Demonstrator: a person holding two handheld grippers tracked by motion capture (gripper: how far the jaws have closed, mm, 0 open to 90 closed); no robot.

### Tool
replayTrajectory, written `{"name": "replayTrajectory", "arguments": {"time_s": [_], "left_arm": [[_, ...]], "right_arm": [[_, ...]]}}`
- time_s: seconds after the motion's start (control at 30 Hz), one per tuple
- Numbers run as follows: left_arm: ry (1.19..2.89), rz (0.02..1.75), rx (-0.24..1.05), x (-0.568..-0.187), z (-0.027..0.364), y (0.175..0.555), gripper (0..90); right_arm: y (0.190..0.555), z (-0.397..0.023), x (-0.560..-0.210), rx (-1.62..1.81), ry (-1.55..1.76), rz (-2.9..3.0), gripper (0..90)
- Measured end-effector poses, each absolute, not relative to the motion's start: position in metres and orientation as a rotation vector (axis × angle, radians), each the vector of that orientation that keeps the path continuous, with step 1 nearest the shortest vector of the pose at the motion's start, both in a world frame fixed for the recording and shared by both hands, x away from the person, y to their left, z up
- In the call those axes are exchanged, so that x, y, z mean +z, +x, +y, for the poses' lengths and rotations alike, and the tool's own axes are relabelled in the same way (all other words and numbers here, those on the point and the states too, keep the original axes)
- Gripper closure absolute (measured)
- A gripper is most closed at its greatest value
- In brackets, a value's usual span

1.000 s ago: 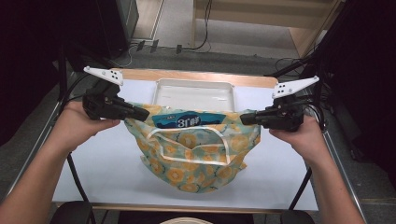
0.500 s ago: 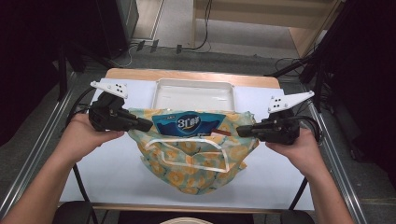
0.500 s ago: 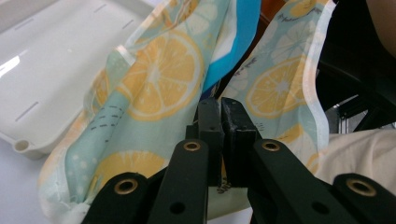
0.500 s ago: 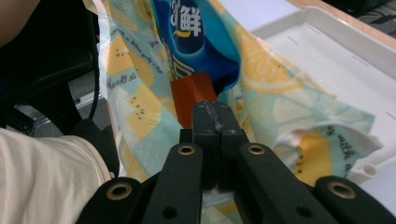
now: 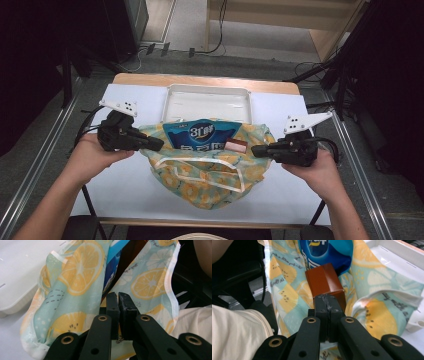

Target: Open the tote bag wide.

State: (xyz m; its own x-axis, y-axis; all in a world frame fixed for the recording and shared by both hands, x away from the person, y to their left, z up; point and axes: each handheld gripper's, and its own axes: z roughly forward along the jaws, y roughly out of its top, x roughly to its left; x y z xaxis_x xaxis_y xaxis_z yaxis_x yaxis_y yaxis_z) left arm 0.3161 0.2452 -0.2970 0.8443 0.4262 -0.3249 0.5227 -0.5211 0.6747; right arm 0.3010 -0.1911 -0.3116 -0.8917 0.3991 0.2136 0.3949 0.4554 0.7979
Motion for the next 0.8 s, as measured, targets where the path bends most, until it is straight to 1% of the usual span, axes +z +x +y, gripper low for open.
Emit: {"name": "replayTrajectory", "arguments": {"time_s": [0.5,0.8], "left_arm": [[2.119,0.743,-0.194,-0.328,0.250,0.319,87.7],[2.108,0.761,-0.185,-0.345,0.253,0.317,87.8]], "right_arm": [[0.294,-0.194,-0.338,1.498,0.783,2.624,90.0],[0.294,-0.191,-0.357,1.485,0.777,2.628,90.0]]}}
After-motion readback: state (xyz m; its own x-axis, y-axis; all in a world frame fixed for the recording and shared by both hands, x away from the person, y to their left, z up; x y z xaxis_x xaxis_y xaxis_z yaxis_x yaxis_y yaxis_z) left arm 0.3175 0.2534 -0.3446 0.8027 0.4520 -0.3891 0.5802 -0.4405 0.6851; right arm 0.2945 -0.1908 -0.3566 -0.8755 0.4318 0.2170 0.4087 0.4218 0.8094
